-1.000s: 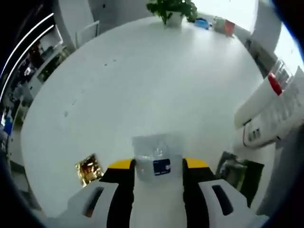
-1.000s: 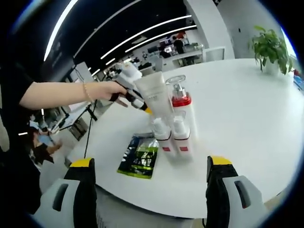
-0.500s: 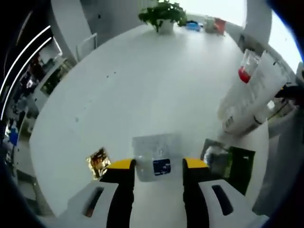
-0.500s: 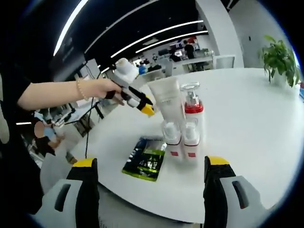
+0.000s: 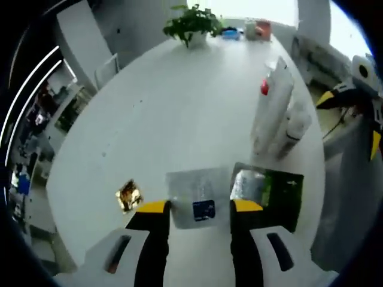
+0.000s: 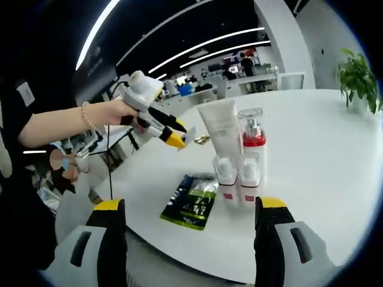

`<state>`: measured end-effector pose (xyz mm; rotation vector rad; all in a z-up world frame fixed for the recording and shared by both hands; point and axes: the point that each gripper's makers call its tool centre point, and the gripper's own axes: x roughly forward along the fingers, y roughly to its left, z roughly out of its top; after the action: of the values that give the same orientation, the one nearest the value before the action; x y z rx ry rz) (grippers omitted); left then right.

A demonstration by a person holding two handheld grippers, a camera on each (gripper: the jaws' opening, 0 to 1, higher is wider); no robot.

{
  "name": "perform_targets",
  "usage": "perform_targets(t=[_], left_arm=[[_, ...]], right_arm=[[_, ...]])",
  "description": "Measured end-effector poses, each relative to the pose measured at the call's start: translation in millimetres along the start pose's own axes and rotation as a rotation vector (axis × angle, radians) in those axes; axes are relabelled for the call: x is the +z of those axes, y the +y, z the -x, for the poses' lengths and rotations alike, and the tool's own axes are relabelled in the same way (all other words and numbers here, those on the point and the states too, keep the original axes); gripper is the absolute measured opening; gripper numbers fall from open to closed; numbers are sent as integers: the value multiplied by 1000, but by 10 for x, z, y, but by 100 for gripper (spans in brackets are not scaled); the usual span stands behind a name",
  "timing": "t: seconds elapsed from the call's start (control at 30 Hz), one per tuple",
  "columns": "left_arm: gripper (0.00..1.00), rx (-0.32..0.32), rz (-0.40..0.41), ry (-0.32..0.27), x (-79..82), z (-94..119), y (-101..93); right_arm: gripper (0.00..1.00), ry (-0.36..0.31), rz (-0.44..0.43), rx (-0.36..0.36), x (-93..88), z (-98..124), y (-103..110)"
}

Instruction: Arrange the skincare products in the storage area until every visible bottle or jar stands upright without overlapping.

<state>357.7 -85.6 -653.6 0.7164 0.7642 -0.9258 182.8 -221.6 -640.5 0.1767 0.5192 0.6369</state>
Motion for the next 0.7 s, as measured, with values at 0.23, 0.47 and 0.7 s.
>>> perform_targets(t=[0.23, 0.47, 0.7], left_arm=[[41, -20, -77, -38, 105, 301, -164], [41, -22, -156, -29, 109, 578, -360], [41, -13, -183, -36, 94, 745, -552]], right_arm=[[69, -9, 20, 99, 115, -50, 212], [58, -52, 27, 198, 321, -184, 420], [46, -106, -29, 260, 579, -293, 427]])
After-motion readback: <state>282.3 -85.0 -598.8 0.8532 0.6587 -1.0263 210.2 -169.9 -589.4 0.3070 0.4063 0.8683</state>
